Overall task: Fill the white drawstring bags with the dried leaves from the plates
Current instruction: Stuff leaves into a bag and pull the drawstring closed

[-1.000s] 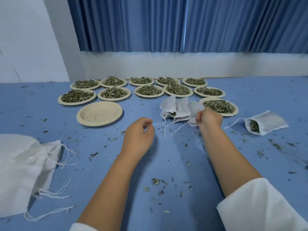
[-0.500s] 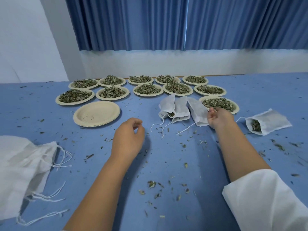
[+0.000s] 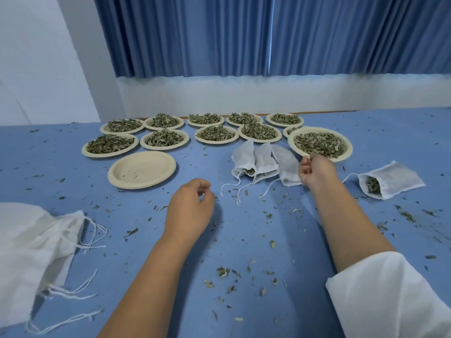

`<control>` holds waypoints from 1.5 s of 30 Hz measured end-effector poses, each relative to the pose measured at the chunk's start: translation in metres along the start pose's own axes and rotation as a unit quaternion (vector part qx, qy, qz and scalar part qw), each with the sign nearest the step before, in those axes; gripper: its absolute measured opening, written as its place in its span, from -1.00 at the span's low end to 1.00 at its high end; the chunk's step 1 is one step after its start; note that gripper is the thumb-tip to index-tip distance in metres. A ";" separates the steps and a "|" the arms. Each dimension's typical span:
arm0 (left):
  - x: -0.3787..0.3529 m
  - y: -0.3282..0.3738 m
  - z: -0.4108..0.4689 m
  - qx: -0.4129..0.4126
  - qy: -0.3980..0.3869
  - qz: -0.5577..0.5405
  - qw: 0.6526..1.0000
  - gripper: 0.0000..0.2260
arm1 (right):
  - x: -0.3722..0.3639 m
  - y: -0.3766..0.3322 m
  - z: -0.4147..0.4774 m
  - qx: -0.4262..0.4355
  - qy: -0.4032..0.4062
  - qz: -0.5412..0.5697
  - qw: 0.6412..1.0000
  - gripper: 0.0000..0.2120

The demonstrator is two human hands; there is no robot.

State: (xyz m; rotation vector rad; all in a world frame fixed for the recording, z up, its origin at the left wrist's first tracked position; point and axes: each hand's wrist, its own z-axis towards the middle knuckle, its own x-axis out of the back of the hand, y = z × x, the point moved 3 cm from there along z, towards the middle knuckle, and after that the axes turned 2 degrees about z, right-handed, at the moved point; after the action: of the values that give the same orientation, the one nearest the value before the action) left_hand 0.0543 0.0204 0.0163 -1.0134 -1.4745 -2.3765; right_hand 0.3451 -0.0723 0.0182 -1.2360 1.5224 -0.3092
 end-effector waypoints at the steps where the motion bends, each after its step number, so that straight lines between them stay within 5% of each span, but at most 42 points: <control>1: 0.000 0.000 0.000 0.000 0.000 0.001 1.000 -0.78 | -0.004 0.001 -0.003 0.002 -0.011 -0.007 1.000 -0.82; 4: -0.001 0.000 0.001 0.001 0.001 0.004 1.000 -0.78 | -0.017 0.006 -0.016 0.002 -0.044 -0.036 0.998 -0.92; 13: 0.013 0.001 0.002 0.020 0.027 -0.055 0.998 -0.74 | -0.056 0.045 -0.068 -0.047 -0.241 -0.161 0.956 -0.81; 16: 0.035 -0.006 0.007 0.070 0.088 -0.135 0.984 -0.72 | -0.061 0.060 -0.085 -0.093 -0.329 -0.258 0.903 -0.75; 20: 0.065 -0.033 0.010 0.105 0.165 -0.103 0.975 -0.68 | -0.061 0.079 -0.100 -0.113 -0.422 -0.376 0.817 -0.51; 26: 0.081 -0.066 0.014 0.140 0.146 -0.059 0.978 -0.79 | -0.057 0.099 -0.111 -0.165 -0.497 -0.524 0.672 -0.46; 32: 0.076 -0.071 0.015 0.137 0.046 0.091 0.985 -0.78 | -0.054 0.104 -0.118 -0.176 -0.511 -0.613 0.577 -0.50; 37: 0.077 -0.077 0.014 0.152 0.004 0.130 0.980 -0.76 | -0.062 0.098 -0.126 -0.048 -0.454 -0.719 0.524 -0.40; 41: 0.078 -0.075 0.015 0.161 -0.002 0.156 0.975 -0.75 | -0.083 0.097 -0.132 0.190 -0.338 -0.734 0.557 -0.51; 45: 0.075 -0.069 0.017 0.130 0.028 0.178 0.975 -0.71 | -0.122 0.124 -0.174 0.335 -0.343 -0.665 0.573 -0.76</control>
State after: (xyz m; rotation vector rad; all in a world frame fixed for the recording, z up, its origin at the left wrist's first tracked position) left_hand -0.0271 0.0845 0.0173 -1.0334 -1.3998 -1.8942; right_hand 0.1172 0.0090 0.0601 -1.3491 -0.4824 -1.0905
